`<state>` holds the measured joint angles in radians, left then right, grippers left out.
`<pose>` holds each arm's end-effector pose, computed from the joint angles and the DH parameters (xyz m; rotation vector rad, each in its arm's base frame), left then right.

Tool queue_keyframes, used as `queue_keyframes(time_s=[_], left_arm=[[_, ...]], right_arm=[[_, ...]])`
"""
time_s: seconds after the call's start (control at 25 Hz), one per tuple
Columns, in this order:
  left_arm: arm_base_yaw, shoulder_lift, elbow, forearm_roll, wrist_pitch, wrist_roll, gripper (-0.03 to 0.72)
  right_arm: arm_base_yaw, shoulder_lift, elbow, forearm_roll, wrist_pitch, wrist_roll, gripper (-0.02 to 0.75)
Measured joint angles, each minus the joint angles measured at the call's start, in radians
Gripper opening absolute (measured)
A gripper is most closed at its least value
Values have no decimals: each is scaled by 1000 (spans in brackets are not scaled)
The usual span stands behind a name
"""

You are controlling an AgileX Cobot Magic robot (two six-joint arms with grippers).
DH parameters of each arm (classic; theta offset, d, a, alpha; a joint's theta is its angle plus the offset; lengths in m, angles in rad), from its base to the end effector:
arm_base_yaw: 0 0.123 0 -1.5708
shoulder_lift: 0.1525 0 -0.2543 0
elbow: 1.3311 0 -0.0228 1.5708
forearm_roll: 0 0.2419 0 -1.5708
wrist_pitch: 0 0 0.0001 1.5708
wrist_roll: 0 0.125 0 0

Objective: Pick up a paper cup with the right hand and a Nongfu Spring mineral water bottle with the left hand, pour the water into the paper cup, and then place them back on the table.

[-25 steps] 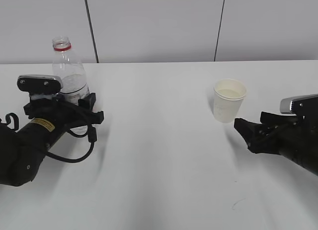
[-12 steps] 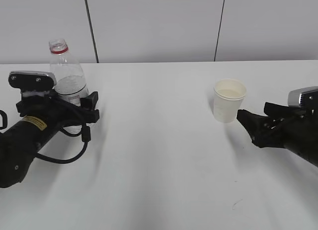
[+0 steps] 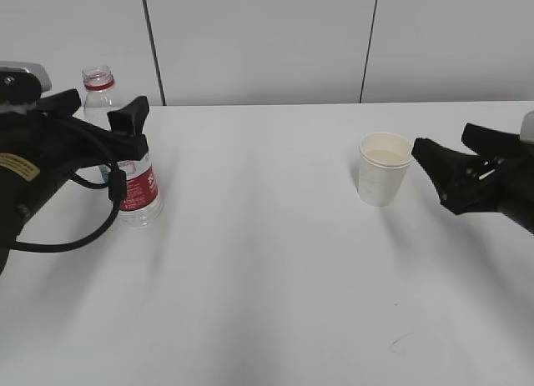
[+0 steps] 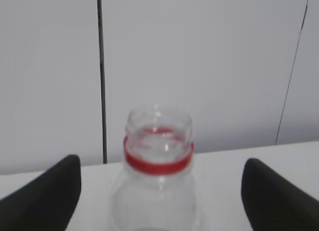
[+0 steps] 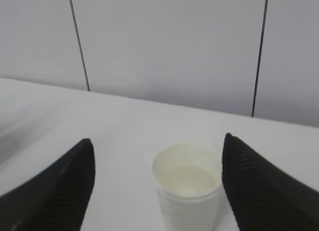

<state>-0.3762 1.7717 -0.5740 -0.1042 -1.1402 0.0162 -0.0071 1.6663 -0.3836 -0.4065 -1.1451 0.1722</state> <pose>0.3208 -0.1140 0.1583 0.1942 1.5362 -0.2469 0.2888 0.0429 0.1430 -0.2771 1.6334 0.2961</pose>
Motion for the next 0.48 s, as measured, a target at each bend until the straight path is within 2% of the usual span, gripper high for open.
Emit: queue_keyframes(time_s=[0.24,0.36,0.48], left_arm=[[0,-132,0,0,0,25,587],[0,-194,-4,-2,27,30,587],[0,-249,-47,-4,132,46,587]], right_arm=[[0,-93,-99,-2,31,5,586],[0,-122,-180,-13,139,31,586],[0,-128,-272,-27,265,65,586]])
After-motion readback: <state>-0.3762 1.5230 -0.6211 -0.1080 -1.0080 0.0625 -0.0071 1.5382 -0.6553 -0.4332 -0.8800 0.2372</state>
